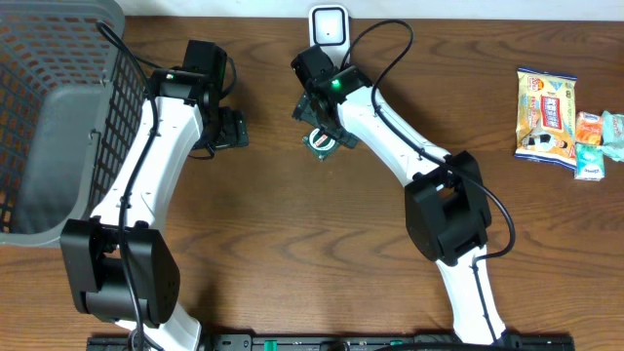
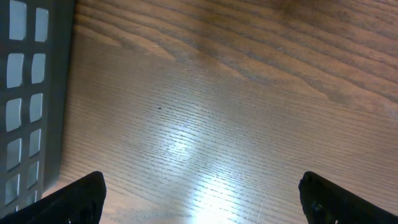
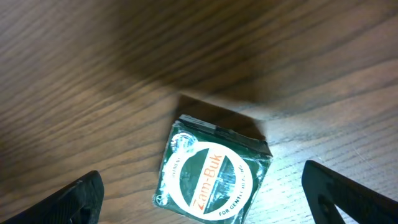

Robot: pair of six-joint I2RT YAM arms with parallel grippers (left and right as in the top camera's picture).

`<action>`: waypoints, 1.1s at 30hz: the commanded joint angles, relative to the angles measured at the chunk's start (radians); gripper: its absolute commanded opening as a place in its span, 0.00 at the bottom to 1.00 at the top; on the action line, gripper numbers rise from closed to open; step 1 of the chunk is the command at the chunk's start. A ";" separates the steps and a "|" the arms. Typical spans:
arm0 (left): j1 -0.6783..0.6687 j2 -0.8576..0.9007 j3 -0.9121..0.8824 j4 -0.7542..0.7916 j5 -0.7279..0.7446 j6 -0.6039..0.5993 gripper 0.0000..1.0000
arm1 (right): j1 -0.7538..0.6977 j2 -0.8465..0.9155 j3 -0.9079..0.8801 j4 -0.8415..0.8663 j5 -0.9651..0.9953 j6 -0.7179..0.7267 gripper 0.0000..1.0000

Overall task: Scan the item barcode
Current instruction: 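Lower the right gripper and grasp the Zam-Buk tin, then lift the Zam-Buk tin toward the white scanner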

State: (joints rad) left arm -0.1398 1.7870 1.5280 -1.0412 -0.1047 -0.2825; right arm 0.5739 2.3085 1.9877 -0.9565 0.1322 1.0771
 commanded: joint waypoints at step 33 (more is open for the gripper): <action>0.001 -0.002 -0.002 -0.005 -0.012 0.009 0.98 | 0.046 0.052 -0.017 -0.029 -0.010 -0.639 0.68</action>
State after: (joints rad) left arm -0.1398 1.7870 1.5280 -1.0412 -0.1047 -0.2825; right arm 0.6201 2.3936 1.9686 -0.9829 0.1852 0.6739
